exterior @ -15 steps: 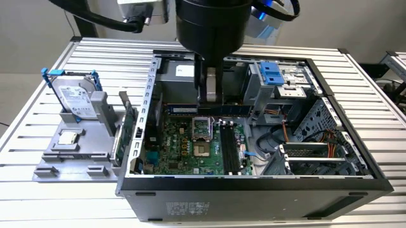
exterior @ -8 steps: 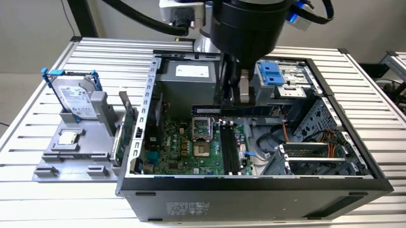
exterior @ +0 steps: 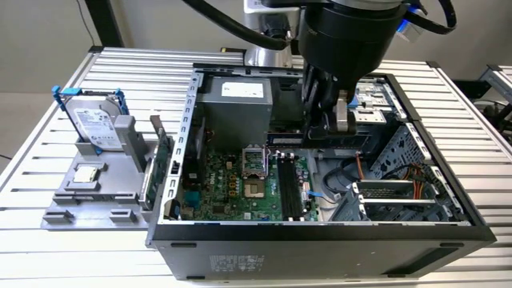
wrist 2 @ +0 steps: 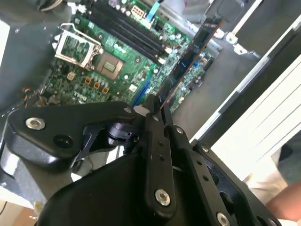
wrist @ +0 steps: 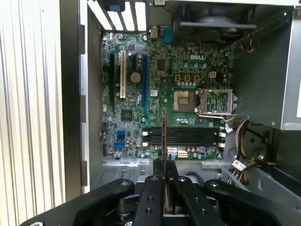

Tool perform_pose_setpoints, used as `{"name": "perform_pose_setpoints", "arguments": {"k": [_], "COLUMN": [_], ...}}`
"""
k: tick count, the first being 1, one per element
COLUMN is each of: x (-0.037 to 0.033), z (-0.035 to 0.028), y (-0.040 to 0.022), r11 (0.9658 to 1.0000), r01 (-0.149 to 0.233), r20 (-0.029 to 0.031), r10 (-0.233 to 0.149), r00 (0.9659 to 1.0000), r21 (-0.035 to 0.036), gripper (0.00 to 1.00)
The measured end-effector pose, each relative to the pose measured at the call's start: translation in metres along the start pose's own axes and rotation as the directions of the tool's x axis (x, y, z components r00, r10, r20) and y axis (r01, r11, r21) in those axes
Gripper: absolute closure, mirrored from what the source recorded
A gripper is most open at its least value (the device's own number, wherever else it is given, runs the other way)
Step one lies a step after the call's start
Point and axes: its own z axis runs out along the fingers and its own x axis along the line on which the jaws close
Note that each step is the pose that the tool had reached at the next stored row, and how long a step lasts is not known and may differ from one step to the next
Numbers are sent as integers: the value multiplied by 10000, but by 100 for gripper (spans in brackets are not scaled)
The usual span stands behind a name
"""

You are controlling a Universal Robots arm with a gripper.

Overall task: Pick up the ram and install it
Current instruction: 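Insert the ram into the slot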

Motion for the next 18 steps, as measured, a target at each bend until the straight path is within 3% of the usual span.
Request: {"name": "perform_pose_setpoints", "arguments": {"k": [4, 6, 18], "x": [-2, -40, -535], "z": [0, 4, 29], "y": [-3, -3, -4], "r11": [10000, 10000, 10000], "r01": [-35, -78, -80], "r20": [-2, -2, -2], "r10": [35, 78, 80], "r00": [10000, 10000, 10000], "r21": [0, 2, 1], "gripper": [100, 100, 100]}}
